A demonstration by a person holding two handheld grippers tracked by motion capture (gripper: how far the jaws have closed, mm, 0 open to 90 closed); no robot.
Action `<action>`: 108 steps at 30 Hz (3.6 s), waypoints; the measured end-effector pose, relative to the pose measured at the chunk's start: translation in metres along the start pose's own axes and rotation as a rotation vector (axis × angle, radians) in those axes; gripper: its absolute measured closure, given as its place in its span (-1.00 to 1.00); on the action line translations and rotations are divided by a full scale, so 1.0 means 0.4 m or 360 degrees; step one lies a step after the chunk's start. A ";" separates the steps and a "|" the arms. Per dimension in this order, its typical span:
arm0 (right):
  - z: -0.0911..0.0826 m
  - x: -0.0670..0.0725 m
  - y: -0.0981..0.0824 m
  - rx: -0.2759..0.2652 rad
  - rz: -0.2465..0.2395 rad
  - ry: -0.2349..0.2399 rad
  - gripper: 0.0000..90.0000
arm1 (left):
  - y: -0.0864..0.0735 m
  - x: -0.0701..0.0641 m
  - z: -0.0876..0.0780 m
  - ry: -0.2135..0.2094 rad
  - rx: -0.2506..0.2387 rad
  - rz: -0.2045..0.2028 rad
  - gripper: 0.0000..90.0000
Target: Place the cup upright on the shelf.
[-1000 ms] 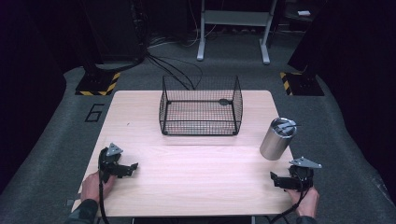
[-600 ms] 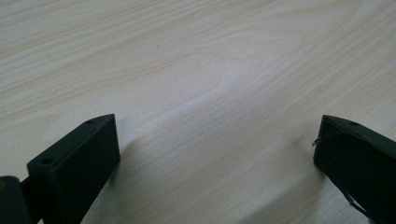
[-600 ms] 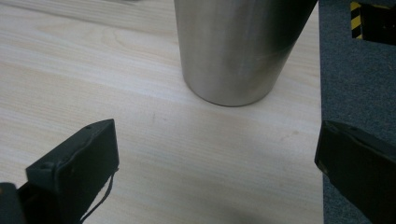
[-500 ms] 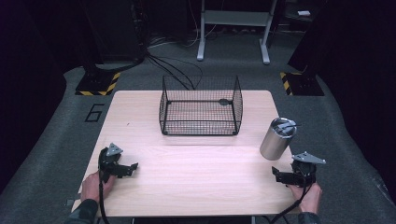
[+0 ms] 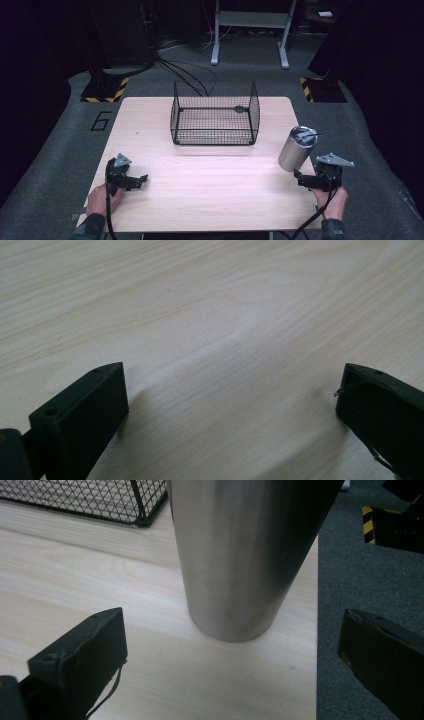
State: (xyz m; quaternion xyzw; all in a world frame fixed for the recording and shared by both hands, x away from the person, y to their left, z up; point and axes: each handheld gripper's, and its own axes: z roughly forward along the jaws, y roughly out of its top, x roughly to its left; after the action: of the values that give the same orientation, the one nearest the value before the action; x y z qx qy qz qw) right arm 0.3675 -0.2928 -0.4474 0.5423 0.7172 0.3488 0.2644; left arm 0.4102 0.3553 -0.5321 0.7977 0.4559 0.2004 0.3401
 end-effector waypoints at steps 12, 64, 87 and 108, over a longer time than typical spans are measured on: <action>0.006 -0.008 0.059 -0.0055 -0.0003 0.0008 -1.00 | 0.000 0.000 0.000 0.0001 0.0001 0.0004 -1.00; 0.133 -0.024 0.144 -0.0285 0.0112 0.0019 -0.95 | 0.000 0.000 0.000 0.0000 0.0000 -0.0001 -1.00; 0.131 -0.027 0.147 -0.0283 0.0112 0.0008 -0.93 | 0.000 0.000 0.000 0.0001 -0.0002 0.0001 -1.00; 0.097 0.015 0.180 -0.0300 0.0003 0.0064 -0.93 | 0.000 0.000 0.000 -0.0001 0.0000 -0.0003 -1.00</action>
State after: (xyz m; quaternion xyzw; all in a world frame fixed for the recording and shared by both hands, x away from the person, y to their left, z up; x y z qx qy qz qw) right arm 0.4380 -0.2668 -0.4148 0.5086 0.6858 0.4259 0.2994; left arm 0.4101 0.3552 -0.5322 0.7973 0.4566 0.1998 0.3405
